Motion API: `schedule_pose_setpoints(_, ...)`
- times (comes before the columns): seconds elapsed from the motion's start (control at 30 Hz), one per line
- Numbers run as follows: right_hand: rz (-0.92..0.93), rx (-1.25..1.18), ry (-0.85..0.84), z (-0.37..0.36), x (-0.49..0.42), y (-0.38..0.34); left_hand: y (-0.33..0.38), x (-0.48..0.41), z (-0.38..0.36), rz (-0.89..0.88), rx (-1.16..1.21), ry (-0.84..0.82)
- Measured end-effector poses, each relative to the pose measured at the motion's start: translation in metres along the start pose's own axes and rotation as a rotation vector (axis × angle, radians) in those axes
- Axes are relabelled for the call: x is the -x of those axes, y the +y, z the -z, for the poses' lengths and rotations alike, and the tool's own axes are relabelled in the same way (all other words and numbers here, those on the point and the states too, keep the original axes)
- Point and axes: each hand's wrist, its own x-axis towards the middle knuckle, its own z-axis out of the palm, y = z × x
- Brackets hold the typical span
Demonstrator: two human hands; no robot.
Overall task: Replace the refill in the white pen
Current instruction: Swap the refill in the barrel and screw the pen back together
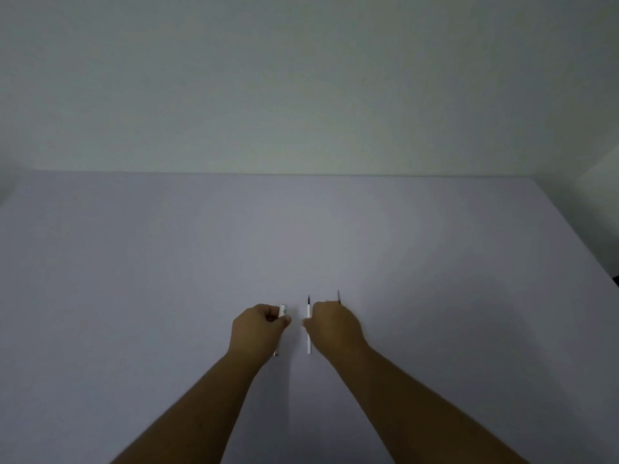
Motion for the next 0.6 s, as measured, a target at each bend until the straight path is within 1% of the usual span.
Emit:
schedule_pose_setpoints(0.07, 0.045, 0.100, -0.007, -0.011, 0.003, -0.004, -0.001, 0.000, 0.001, 0.009, 0.009, 0.005)
schedule_pose_setpoints(0.13, 0.032, 0.135, -0.003, -0.020, 0.007, -0.005, -0.003, 0.001, 0.003, 0.017, 0.010, 0.005)
schedule_pose_setpoints(0.23, -0.040, 0.091, -0.004, -0.024, 0.012, -0.005, -0.006, 0.003, 0.004, 0.021, 0.003, -0.006)
schedule_pose_setpoints(0.3, -0.089, 0.018, -0.008, -0.023, 0.012, -0.006, -0.007, 0.005, 0.004, 0.026, 0.005, -0.023)
schedule_pose_setpoints(0.37, -0.154, -0.132, 0.016, -0.018, 0.010, -0.007, -0.009, 0.006, 0.003, 0.024, 0.008, -0.040)
schedule_pose_setpoints(0.43, -0.206, -0.362, 0.084, -0.007, 0.006, -0.007, -0.007, 0.008, 0.003, 0.010, 0.003, -0.049)
schedule_pose_setpoints(0.53, -0.225, -0.774, 0.152, 0.015, 0.004, -0.010, -0.004, 0.008, 0.000, -0.010, -0.012, -0.065)
schedule_pose_setpoints(0.6, -0.213, -0.935, 0.156, 0.026, 0.007, -0.010, 0.000, 0.010, -0.003, -0.022, -0.006, -0.071)
